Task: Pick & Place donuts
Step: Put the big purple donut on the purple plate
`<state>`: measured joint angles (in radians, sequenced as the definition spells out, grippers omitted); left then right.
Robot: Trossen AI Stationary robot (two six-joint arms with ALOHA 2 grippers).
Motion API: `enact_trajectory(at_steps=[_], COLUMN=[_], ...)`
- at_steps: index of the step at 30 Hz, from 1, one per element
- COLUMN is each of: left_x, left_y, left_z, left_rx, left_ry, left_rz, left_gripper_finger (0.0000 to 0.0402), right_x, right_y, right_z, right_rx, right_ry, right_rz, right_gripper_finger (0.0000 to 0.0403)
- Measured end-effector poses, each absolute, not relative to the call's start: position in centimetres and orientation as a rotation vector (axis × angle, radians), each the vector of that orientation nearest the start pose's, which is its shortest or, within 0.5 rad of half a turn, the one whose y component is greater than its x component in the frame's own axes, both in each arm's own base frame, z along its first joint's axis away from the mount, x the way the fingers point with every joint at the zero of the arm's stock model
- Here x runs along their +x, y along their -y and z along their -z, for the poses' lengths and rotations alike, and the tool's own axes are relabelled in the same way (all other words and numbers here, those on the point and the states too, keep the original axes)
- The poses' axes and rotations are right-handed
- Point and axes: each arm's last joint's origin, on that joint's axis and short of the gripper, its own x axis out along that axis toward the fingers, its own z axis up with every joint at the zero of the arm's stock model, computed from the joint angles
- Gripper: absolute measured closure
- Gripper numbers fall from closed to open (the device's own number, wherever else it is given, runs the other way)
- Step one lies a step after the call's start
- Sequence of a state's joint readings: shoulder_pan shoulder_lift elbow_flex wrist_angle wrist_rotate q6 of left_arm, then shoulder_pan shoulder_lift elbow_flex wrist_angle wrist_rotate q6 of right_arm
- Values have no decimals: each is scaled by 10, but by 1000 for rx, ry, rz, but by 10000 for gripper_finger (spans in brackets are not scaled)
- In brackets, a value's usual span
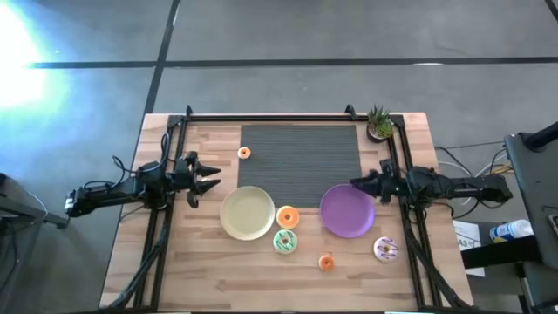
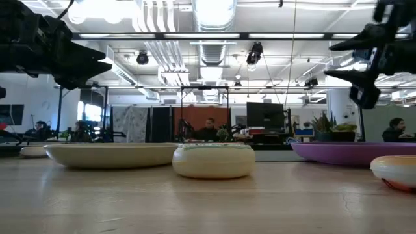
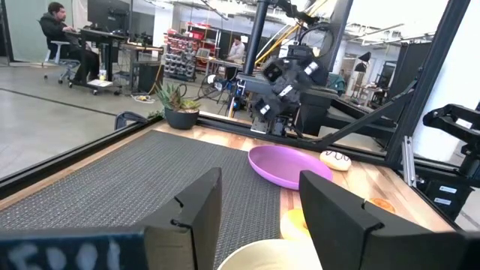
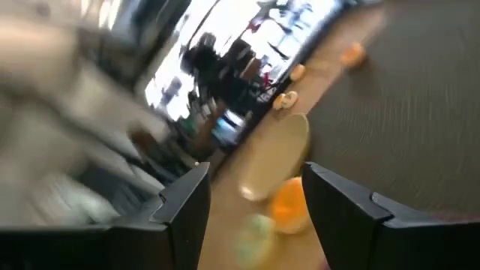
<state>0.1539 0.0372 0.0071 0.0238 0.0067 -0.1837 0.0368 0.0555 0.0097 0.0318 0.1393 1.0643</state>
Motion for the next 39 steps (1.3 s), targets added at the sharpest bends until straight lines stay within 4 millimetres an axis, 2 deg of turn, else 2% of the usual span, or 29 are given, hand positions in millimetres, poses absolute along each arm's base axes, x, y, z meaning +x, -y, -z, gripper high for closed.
enact_trajectory(at_steps=[2, 4, 9, 14, 18, 25, 28, 30, 35, 39], left_x=[98, 98, 98, 98, 98, 98, 98, 98, 98, 98], left_y=[-15, -15, -15, -15, -15, -15, -15, -15, -15, -15], left_z=[-165, -165, -165, -165, -165, -165, -165, -165, -165, -165], left_rx=[-183, -184, -184, -183, -183, -184, -184, -184, -184, -184], left_ry=[8, 7, 7, 7, 7, 7, 7, 7, 7, 6], left_rz=[-147, -147, -147, -148, -147, -147, -147, -147, -147, -147], left_gripper_finger=[248, 248, 248, 248, 248, 248, 248, 248, 248, 248], right_x=[101, 102, 104, 106, 107, 117, 124, 129, 130, 131], right_y=[2, 2, 3, 5, 8, 7, 6, 5, 0, -5], right_z=[-165, -164, -162, -176, -178, -169, -173, -178, -196, -214], right_rx=[1234, 1287, 1243, 1291, 1243, 1301, 1293, 1259, 1066, 891], right_ry=[76, 81, 68, 244, 329, 242, 134, -2, -565, -943], right_rz=[141, 169, 208, 190, 276, 364, 434, 510, 619, 573], right_gripper_finger=[202, 202, 202, 202, 202, 202, 202, 202, 202, 202])
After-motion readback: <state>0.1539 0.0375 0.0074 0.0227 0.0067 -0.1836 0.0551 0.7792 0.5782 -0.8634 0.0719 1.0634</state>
